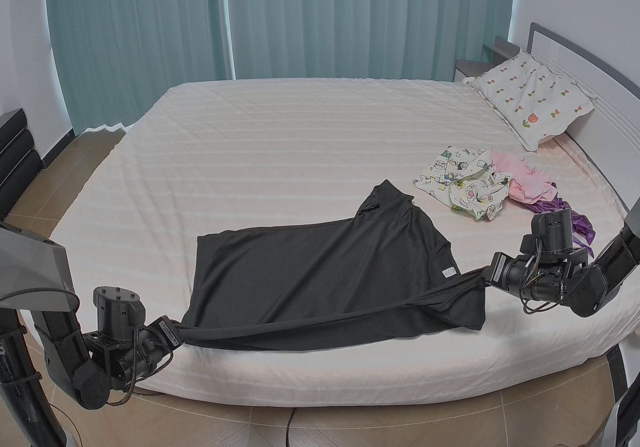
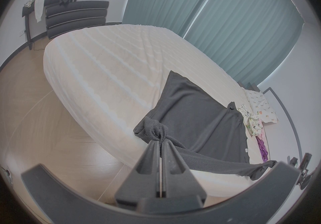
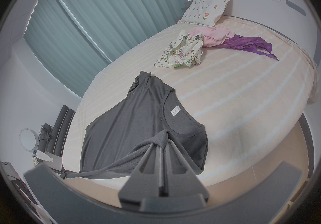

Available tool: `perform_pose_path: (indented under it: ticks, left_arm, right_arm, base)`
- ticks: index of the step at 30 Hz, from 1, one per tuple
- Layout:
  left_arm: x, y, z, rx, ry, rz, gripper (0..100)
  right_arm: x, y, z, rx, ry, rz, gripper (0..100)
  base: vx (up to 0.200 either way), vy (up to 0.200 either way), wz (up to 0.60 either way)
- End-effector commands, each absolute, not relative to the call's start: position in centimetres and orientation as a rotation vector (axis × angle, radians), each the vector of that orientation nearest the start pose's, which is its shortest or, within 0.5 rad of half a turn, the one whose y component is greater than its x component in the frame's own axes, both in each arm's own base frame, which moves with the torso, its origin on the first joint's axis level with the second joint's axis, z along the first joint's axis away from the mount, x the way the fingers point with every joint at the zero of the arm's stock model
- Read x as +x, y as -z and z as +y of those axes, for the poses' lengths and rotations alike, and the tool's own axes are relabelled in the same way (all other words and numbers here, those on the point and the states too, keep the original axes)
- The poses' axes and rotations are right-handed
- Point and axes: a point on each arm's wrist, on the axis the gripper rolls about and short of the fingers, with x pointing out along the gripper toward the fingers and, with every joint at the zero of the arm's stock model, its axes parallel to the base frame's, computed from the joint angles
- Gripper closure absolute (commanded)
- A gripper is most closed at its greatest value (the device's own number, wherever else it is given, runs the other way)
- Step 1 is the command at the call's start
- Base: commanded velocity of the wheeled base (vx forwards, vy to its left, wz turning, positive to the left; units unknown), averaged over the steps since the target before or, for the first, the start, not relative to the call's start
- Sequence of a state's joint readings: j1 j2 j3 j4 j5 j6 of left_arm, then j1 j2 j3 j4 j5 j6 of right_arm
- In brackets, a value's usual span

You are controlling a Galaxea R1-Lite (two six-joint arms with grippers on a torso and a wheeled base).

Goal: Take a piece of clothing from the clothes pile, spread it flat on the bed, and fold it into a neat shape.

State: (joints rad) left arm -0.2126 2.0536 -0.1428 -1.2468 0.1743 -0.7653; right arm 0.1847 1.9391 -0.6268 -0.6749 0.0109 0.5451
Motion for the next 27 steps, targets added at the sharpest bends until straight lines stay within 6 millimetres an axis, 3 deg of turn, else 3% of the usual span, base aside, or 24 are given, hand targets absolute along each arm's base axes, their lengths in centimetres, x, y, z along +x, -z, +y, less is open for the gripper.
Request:
perform_pose_path:
  ticks: [1,5,14,27]
  left_arm:
    - [22.83,-1.33,-4.65,-0.629,-0.215,0.624,100]
    - [22.6,-1.23,-4.6,-0.624,-0.217,0.635,100]
    - [22.6,-1.29,-4.83,-0.62,-0.203,0.635,100]
    - [22.79,-1.5,-5.16,-0.621,-0.187,0.628,100]
  right_arm:
    - [30.34,-6.83,5.73,0.469,-0.013,0.672,100]
    - [30.32,-6.99,5.72,0.47,-0.014,0.667,100]
    - [30.3,-7.14,5.71,0.47,-0.015,0.66,100]
    - [30.68,-7.17,5.83,0.469,-0.018,0.656,100]
  base:
    - [0.0,0.0,0.0]
    - [0.0,0.0,0.0]
    - [0.2,0.0,0.0]
    - [0.0,0.0,0.0]
